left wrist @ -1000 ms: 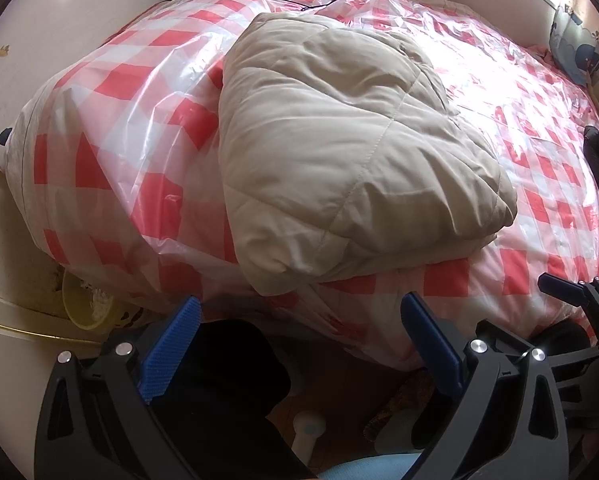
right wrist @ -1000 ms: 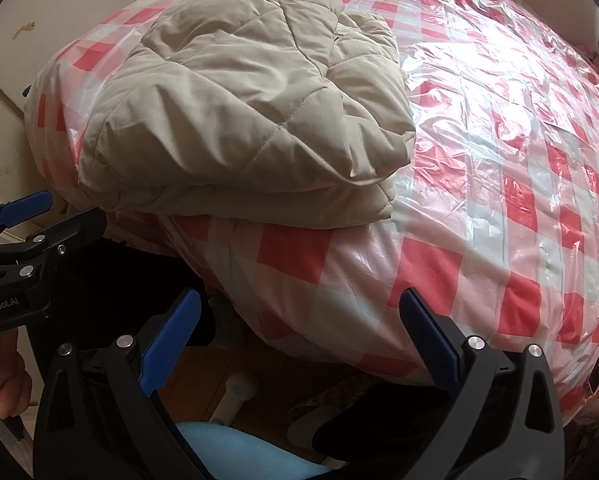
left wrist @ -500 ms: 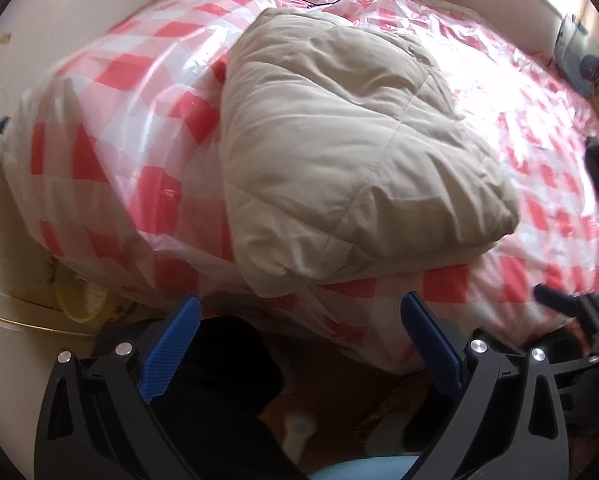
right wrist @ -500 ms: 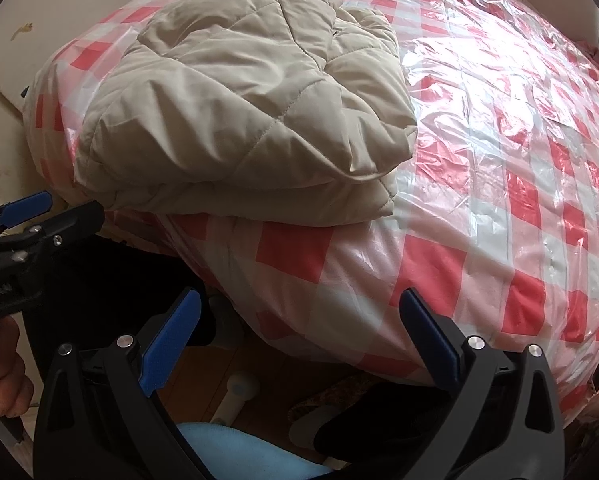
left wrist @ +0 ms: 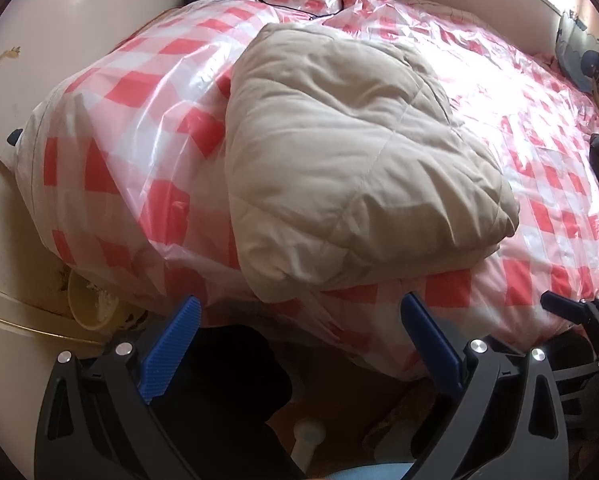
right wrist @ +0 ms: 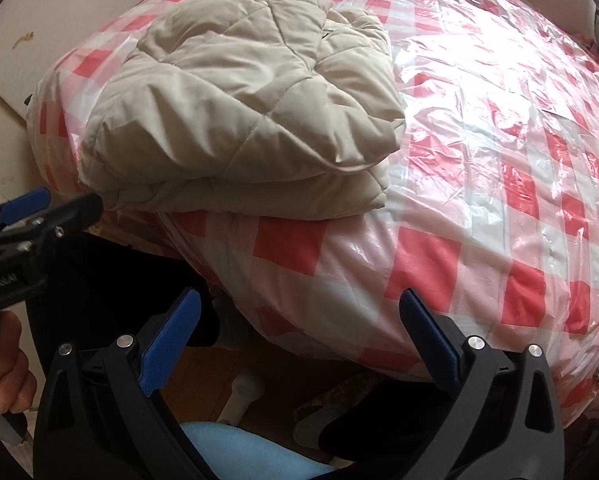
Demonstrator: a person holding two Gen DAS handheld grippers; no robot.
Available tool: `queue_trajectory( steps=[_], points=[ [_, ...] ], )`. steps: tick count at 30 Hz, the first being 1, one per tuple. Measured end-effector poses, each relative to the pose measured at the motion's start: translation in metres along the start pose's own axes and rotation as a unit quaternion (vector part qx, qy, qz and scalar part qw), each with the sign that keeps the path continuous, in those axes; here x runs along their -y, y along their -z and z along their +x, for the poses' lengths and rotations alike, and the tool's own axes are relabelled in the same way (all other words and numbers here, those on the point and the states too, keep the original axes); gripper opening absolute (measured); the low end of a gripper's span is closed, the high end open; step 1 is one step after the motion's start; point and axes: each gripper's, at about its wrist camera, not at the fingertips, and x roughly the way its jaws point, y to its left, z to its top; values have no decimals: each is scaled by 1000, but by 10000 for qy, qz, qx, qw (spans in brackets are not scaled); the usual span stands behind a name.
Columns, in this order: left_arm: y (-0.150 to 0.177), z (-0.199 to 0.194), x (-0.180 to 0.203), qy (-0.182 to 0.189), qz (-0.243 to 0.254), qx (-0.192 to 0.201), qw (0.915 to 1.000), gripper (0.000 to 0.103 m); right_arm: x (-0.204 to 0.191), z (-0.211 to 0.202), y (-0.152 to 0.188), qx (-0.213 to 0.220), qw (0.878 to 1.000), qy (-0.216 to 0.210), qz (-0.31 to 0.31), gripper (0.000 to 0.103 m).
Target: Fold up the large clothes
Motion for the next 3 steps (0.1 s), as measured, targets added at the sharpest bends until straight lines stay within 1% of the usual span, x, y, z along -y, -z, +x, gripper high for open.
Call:
queue_trajectory(
  steps=[3],
  points=[
    [3,-1,2,-36,50,20,10000,96,3,-3,3,4,10000,7,19,96]
  ],
)
